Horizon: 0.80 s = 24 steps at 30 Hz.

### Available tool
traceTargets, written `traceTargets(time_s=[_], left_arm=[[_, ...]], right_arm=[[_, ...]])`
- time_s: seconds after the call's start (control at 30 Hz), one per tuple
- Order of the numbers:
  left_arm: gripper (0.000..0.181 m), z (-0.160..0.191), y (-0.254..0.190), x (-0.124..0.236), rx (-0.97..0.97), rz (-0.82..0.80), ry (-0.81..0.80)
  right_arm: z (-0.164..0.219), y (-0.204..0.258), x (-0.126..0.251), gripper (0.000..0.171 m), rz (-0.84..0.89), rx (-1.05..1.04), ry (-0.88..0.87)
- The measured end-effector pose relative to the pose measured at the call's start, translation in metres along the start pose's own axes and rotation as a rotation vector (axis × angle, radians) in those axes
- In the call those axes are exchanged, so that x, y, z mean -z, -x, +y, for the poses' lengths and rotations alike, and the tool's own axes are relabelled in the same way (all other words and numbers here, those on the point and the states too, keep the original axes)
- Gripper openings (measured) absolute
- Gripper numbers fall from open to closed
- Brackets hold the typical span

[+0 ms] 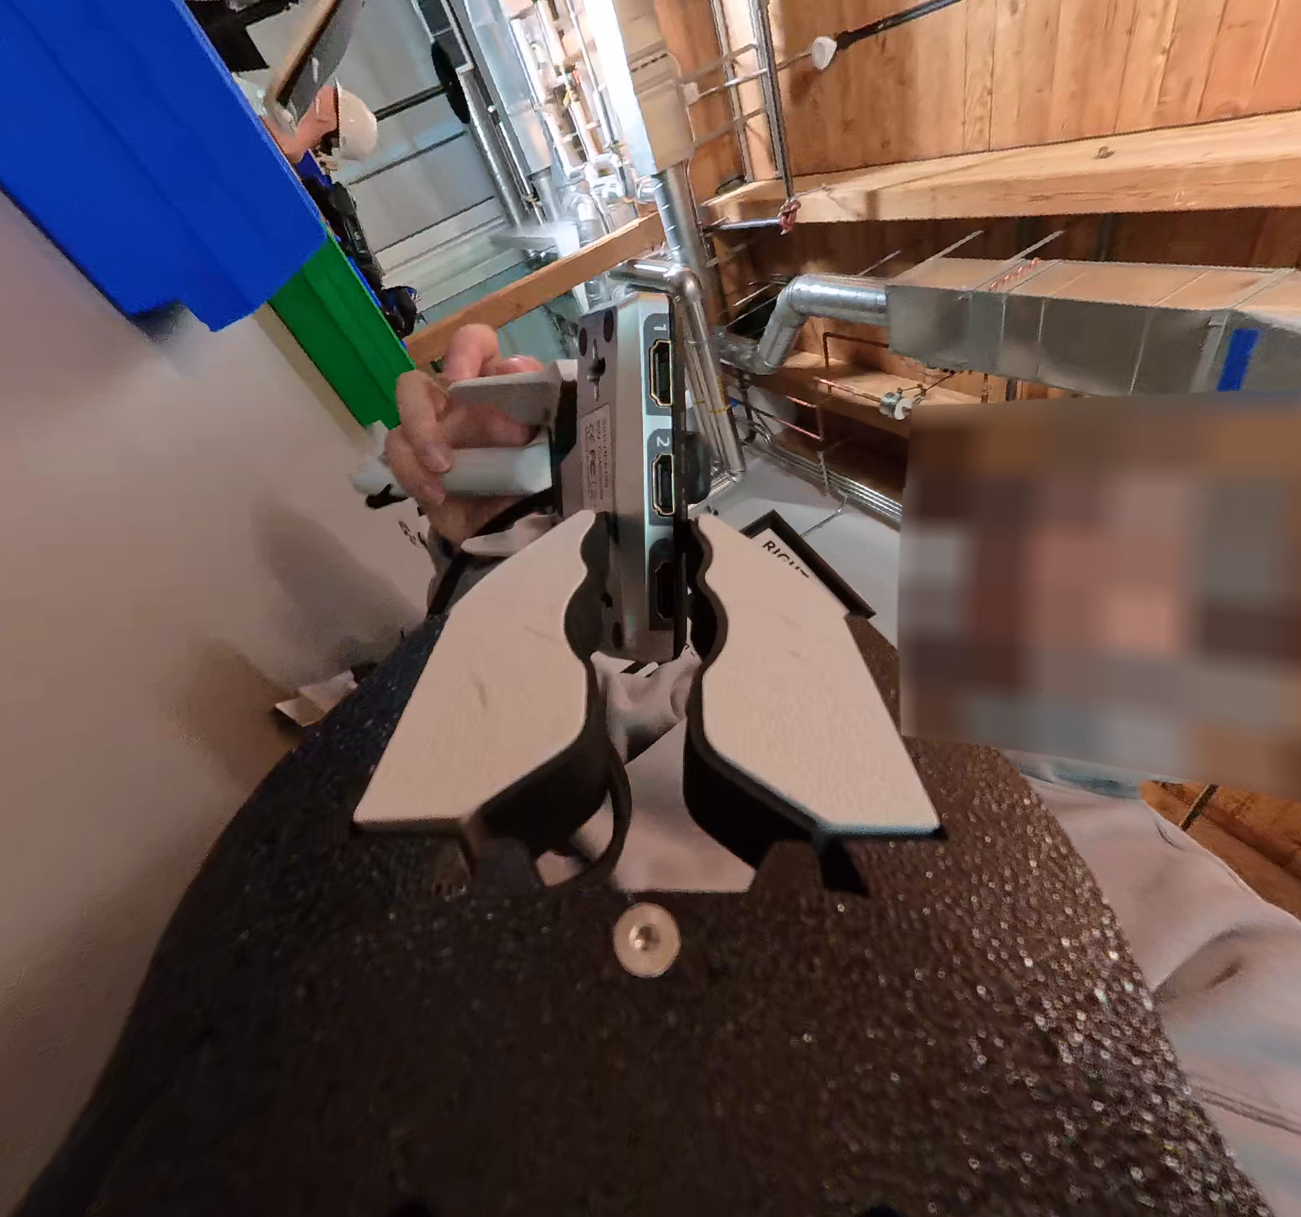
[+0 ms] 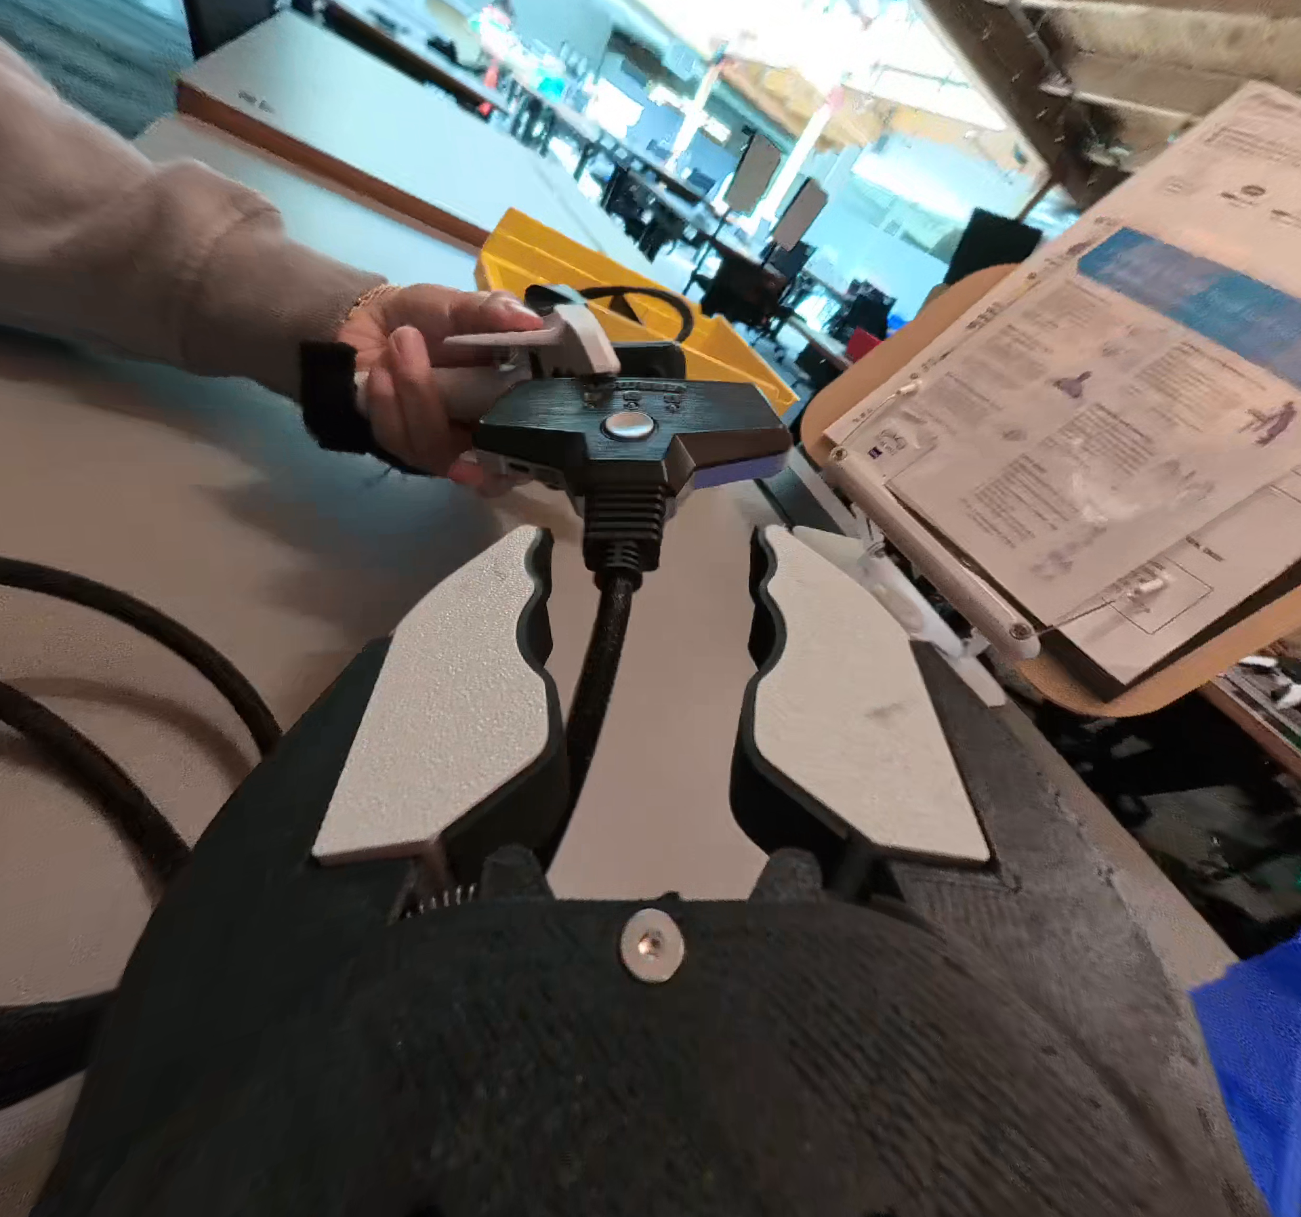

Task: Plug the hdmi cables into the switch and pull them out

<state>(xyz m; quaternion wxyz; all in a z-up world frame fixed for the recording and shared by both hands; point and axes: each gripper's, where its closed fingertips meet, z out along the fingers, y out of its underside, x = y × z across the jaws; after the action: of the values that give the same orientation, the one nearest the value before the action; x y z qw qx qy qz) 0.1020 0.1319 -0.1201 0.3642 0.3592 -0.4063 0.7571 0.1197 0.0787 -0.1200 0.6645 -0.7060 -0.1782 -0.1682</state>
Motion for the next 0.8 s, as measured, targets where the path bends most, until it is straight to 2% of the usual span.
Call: traceTargets(time_s=[0.03,0.13,0.23,0.57,0.7,0.8], left_arm=[[0.020,-0.002,0.002,-0.001,0.003,0.002,-0.005],[0.020,-0.005,0.015,-0.002,0.038,-0.026,-0.039],[0.020,-0.008,0.024,0.001,0.065,-0.049,-0.085],[0.020,-0.008,0.029,0.006,0.109,-0.078,-0.123],[0.020,-0.012,0.029,0.008,0.118,-0.078,-0.154],[0.020,-0.016,0.036,0.013,0.004,-0.190,-0.149]], right_arm=[[0.002,-0.004,-0.001,0.051,0.034,-0.015,-0.028],[0.008,-0.004,-0.003,0.039,0.060,-0.048,-0.082],[0.021,-0.002,-0.005,0.024,0.063,-0.012,-0.041],[0.032,-0.002,-0.012,0.023,0.056,-0.204,-0.080],[0.035,-0.003,-0.015,0.023,0.068,-0.215,-0.079],[0.040,-0.003,-0.017,0.022,0.055,-0.258,-0.010]])
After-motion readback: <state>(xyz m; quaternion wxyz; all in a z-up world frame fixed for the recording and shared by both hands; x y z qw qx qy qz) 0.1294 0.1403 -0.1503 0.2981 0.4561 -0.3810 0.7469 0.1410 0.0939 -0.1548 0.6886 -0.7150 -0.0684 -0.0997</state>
